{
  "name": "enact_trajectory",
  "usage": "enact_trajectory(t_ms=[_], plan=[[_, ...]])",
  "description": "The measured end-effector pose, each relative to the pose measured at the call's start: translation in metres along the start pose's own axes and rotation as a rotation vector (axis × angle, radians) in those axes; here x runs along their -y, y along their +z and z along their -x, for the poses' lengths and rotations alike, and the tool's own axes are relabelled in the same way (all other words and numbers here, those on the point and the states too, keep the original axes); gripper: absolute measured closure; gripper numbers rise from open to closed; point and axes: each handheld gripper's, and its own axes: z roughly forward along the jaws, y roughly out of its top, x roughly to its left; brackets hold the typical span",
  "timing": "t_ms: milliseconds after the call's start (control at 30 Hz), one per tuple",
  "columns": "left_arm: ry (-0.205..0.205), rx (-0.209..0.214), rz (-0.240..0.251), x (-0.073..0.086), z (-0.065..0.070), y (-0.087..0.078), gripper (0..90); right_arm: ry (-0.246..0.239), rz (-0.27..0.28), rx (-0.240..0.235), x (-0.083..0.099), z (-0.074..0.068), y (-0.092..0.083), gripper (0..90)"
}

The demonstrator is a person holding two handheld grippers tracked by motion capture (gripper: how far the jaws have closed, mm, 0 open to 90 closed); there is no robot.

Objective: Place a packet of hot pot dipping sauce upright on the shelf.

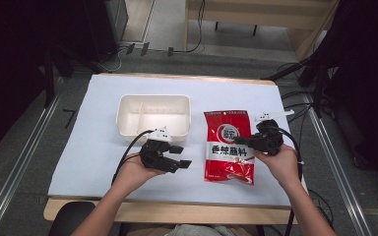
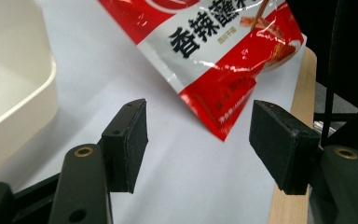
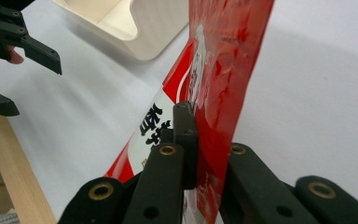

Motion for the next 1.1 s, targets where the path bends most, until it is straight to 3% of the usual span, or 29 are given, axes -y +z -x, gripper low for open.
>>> enact_trajectory(t_ms=[333, 600, 1100], plan=[[-0.003, -0.004, 0.005, 0.007, -0.011, -0.011, 37.9, -0.017, 0.033, 0.025, -0.013, -0.005, -0.017, 90.0], [-0.009, -0.007, 0.021, 0.01, -0.014, -0.018, 37.7, -0.09, 0.057, 0.055, -0.036, -0.019, -0.025, 90.0], [-0.02, -0.024, 0.011, 0.018, -0.019, -0.031, 37.6, -0.11, 0.07, 0.068, -0.079, -0.022, -0.041, 90.0]])
